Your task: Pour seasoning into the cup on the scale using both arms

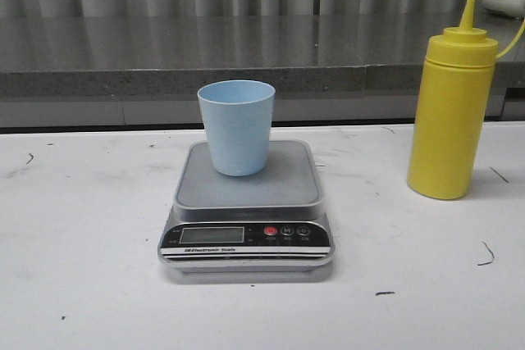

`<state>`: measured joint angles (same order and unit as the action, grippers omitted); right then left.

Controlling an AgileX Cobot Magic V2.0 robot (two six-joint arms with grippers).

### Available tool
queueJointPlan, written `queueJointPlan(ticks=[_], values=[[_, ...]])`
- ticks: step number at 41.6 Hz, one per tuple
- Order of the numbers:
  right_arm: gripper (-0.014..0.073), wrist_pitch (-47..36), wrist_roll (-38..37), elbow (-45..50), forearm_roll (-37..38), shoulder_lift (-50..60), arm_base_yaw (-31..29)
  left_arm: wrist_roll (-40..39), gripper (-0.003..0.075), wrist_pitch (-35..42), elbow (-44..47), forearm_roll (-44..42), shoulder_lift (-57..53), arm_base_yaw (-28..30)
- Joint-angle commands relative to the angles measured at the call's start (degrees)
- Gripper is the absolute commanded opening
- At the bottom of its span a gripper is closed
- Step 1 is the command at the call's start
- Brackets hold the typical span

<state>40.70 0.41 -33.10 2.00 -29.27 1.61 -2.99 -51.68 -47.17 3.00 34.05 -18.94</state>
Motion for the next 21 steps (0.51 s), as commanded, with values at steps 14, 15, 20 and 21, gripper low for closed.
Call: queueJointPlan(ticks=[14,15,20,21], values=[[0.0542,-2.89,1.46,-7.86,-2.0,-8.55,4.29,-0.49,0.044,3.77,-1.54,0.57,0.17,0.07],[0.056,-2.74,1.56,-8.18,-2.0,-9.71,4.95,-0.49,0.044,3.77,-1.54,0.57,0.17,0.07],[0.0601,-2.18,1.72,-9.79,-2.3,-14.63,8.18,-0.49,0.044,3.77,-1.54,0.57,0.17,0.07],[0.0601,-2.31,1.72,-9.9,-2.3,-15.65,8.75,-0.49,0.044,3.77,-1.54,0.57,0.17,0.07]])
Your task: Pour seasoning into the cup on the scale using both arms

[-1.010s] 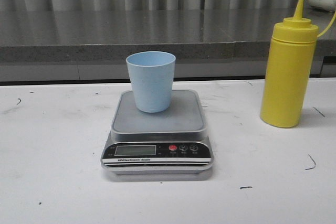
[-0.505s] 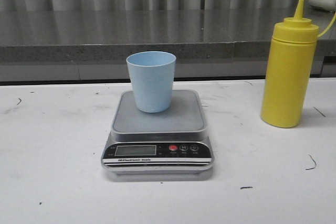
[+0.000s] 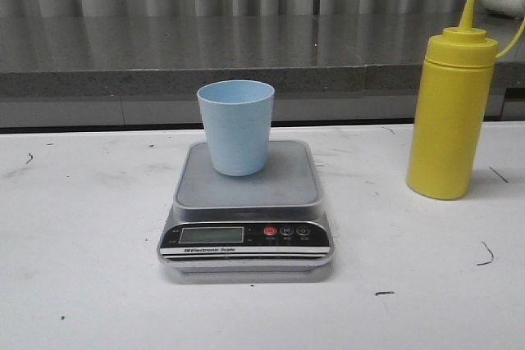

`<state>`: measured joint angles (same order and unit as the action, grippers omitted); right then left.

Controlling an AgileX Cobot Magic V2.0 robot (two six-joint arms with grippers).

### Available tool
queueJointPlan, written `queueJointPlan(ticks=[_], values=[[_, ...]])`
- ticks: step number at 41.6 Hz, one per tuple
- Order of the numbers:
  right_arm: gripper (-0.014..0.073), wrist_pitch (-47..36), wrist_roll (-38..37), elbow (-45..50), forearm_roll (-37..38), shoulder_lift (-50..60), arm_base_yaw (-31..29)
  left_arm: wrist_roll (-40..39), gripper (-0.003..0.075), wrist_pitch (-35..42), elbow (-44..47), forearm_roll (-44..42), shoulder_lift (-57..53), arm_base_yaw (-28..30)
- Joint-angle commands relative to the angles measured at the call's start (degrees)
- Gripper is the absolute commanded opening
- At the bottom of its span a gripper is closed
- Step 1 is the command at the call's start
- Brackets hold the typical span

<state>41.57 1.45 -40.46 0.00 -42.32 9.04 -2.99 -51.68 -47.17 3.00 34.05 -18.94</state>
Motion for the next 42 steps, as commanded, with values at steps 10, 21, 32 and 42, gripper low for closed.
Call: queueJointPlan(ticks=[10,21,32,42], values=[[0.0601,-9.09,0.68,-2.32,-2.99,-11.9,2.88,-0.49,0.044,3.77,-1.54,0.57,0.17,0.07],[0.0601,-21.1,0.68,0.79,-4.59,-20.25,2.88,-0.49,0.044,3.77,-1.54,0.57,0.17,0.07],[0.0601,-42.46,0.68,7.99,-6.48,-26.85,2.88,-0.49,0.044,3.77,-1.54,0.57,0.17,0.07],[0.0601,-60.0,0.63,12.66,-7.39,-34.15,3.0,-0.49,0.044,3.77,-1.54,0.57,0.17,0.07]])
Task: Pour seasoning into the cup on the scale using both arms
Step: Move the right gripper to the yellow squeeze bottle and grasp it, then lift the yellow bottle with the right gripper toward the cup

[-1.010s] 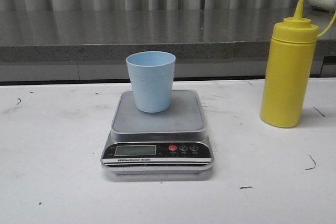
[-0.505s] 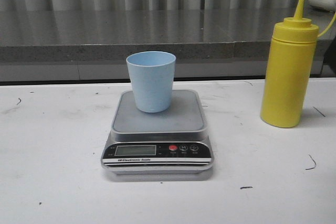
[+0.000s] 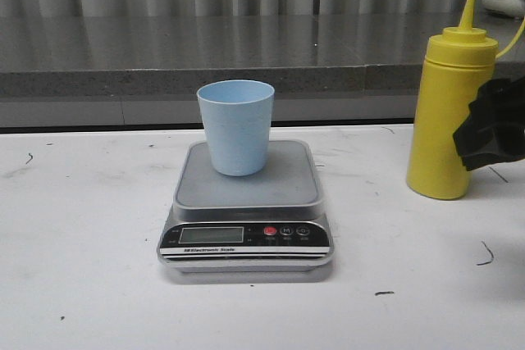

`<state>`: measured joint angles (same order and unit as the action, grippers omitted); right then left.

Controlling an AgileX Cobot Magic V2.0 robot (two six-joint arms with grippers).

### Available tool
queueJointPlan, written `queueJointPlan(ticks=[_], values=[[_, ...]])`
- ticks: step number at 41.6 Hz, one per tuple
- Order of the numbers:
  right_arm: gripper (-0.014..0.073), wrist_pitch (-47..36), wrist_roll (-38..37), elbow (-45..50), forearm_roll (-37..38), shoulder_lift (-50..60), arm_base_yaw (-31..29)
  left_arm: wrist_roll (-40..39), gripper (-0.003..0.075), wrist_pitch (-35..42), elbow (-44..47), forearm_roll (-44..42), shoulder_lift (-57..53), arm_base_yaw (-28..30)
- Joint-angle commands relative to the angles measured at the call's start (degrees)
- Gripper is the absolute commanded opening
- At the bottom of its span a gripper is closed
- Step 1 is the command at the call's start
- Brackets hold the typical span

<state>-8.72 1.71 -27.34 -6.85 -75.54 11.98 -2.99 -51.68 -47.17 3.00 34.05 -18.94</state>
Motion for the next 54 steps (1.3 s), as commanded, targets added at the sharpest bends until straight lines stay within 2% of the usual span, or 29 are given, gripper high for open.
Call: queueJointPlan(ticks=[1,11,24,34,50,54], values=[[0.0601,-11.64,0.37,-0.33,-0.61,-1.68,0.06,-0.49,0.044,3.77,-1.54,0.57,0.17,0.07],[0.0601,-25.0,0.32,-0.25,-0.66,-10.62,0.06,-0.49,0.044,3.77,-1.54,0.57,0.17,0.07],[0.0601,-44.93,-4.91,-0.36,0.27,-20.8,0.06,-0.49,0.044,3.77,-1.54,0.57,0.17,0.07],[0.0601,-59.64,-5.47,-1.32,0.42,-27.44,0.06,-0.49,0.044,3.77,-1.54,0.57,0.17,0.07],[0.0591,-60.67,-5.69,-7.87,0.37,-34.2,0.06,-0.49,0.044,3.77,-1.54,0.57,0.17,0.07],[0.0499,-60.29,-5.69,-7.95,0.37,-34.31,0.06,-0.49,0.044,3.77,-1.54,0.57,0.17,0.07]])
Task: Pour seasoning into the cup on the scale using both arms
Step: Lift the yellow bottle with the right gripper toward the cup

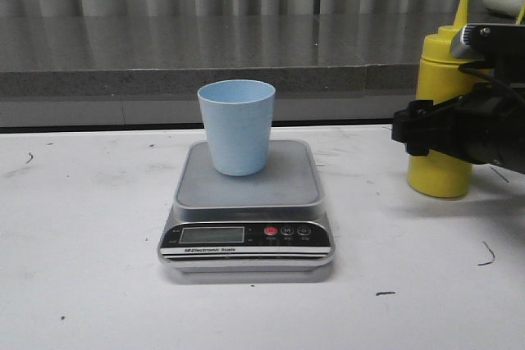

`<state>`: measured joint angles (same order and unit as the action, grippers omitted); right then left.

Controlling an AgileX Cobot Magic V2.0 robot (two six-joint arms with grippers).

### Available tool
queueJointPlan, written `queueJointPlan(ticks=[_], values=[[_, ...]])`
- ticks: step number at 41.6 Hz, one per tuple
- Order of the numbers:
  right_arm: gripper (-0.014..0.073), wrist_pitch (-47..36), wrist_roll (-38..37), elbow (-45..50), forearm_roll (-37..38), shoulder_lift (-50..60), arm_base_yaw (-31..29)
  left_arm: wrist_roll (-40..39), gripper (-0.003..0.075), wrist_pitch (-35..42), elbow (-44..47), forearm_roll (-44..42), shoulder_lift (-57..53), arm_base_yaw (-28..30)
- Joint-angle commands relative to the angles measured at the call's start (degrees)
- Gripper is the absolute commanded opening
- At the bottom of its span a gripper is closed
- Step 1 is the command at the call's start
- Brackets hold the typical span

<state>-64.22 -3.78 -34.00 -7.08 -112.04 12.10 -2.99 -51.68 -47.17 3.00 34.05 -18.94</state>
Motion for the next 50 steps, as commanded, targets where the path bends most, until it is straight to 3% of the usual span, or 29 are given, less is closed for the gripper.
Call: queueJointPlan(ticks=[1,6,13,20,30,40,46,50], values=[[0.0452,-4.79,-0.2,-1.29,0.65,2.19,-0.06,-0.49,0.044,3.77,-1.54,0.57,0.17,0.07],[0.0311,-4.93,-0.2,-1.1,1.23,2.67,-0.06,-0.49,0.044,3.77,-1.54,0.57,0.17,0.07],[0.0319,1.04,1.42,-0.92,5.44,6.98,-0.06,-0.49,0.044,3.77,-1.54,0.57,0.17,0.07],[0.0318,14.48,4.73,-1.44,7.08,15.63,-0.06,-0.49,0.044,3.77,-1.54,0.57,0.17,0.07],[0.0314,45.08,10.72,-8.44,9.33,29.14,-0.06,-0.49,0.044,3.77,-1.54,0.57,0.17,0.07],[0.0314,65.91,11.53,-19.23,23.96,33.22,2.77,-0.49,0.044,3.77,-1.54,0.57,0.17,0.07],[0.0314,78.36,11.53,-24.71,33.93,33.12,8.36,-0.49,0.044,3.87,-1.54,0.57,0.17,0.07],[0.0314,82.41,11.48,-27.13,39.58,33.04,12.36,-0.49,0.044,3.87,-1.54,0.57,0.17,0.07]])
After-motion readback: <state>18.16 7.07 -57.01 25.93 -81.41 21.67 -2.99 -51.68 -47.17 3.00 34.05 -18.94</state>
